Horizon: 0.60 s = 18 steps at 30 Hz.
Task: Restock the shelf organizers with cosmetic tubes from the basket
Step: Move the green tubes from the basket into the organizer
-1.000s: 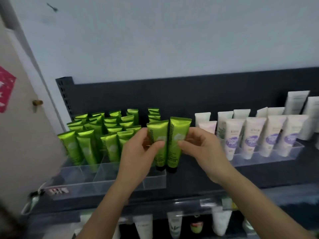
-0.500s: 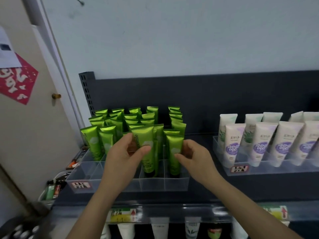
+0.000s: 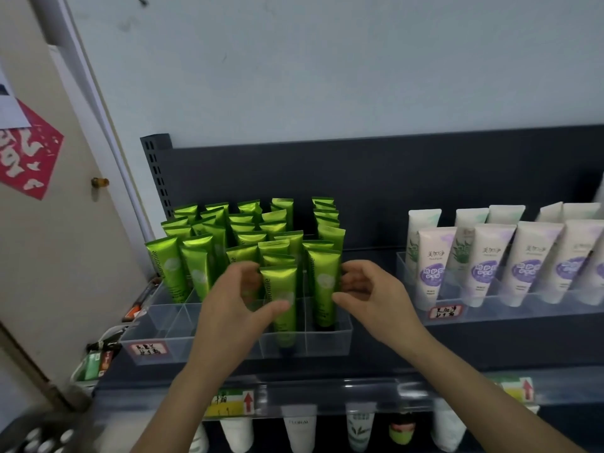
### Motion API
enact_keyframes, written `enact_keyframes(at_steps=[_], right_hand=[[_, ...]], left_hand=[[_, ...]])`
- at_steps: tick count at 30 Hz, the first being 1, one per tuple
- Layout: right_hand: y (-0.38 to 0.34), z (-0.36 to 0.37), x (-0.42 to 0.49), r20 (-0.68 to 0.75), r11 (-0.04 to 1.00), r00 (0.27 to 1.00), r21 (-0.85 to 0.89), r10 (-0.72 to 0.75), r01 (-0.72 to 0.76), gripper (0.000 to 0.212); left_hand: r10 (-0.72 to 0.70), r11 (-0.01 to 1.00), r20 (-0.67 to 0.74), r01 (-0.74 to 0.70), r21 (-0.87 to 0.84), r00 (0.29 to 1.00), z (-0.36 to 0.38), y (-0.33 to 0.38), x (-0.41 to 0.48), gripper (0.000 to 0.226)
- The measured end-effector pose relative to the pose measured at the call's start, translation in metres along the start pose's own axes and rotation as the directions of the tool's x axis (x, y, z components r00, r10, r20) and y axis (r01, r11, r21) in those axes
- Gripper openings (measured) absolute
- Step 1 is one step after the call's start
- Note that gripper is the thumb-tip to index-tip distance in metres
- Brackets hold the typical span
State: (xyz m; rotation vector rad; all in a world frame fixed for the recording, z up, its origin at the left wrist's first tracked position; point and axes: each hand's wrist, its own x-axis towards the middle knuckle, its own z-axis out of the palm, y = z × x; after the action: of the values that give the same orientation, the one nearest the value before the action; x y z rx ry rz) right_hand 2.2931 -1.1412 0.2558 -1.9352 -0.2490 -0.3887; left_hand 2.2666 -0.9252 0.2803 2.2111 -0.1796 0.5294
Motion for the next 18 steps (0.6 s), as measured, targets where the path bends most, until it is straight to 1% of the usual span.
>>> enact_keyframes(at_steps=[1,2,5,7,9,12,15,18], right_hand=[[-0.001,-0.002,-0.002,-0.011,1.0,1.0,0.014,-0.001,0.001,0.041],[-0.001,-0.004,-0.004,-0.02,1.0,1.0,0.024,-0.004,0.004,0.042],[-0.001,-0.013,-0.01,-0.042,0.999,0.999,0.045,-0.013,0.015,0.043],[-0.001,-0.022,-0.015,-0.056,0.998,0.998,0.051,-0.017,0.02,0.043],[-0.001,-0.033,-0.02,-0.07,0.999,0.997,0.05,-0.02,0.023,0.043],[-0.001,-0.056,-0.033,-0.097,0.999,0.995,0.038,-0.006,0.01,0.042],[0.004,-0.087,-0.052,-0.149,1.0,0.989,0.01,0.001,0.001,0.041],[0.014,-0.123,-0.075,-0.23,0.998,0.973,-0.037,0.033,-0.043,0.039]], left_hand=[[0.032,0.999,-0.046,-0.031,0.025,0.998,-0.003,0.005,-0.002,0.075],[0.082,0.995,-0.095,-0.077,0.056,0.992,-0.005,0.01,-0.003,0.078],[0.265,0.958,-0.198,-0.233,0.168,0.944,-0.006,0.027,-0.008,0.072],[0.371,0.921,-0.204,-0.331,0.205,0.906,0.0,0.039,-0.01,0.066],[0.444,0.887,-0.16,-0.407,0.219,0.881,0.011,0.05,-0.012,0.058],[0.497,0.858,-0.063,-0.48,0.181,0.865,0.038,0.069,-0.016,0.052],[0.548,0.83,0.021,-0.547,0.108,0.836,0.071,0.089,-0.025,0.05],[0.596,0.8,0.107,-0.6,-0.001,0.796,0.108,0.114,-0.035,0.046]])
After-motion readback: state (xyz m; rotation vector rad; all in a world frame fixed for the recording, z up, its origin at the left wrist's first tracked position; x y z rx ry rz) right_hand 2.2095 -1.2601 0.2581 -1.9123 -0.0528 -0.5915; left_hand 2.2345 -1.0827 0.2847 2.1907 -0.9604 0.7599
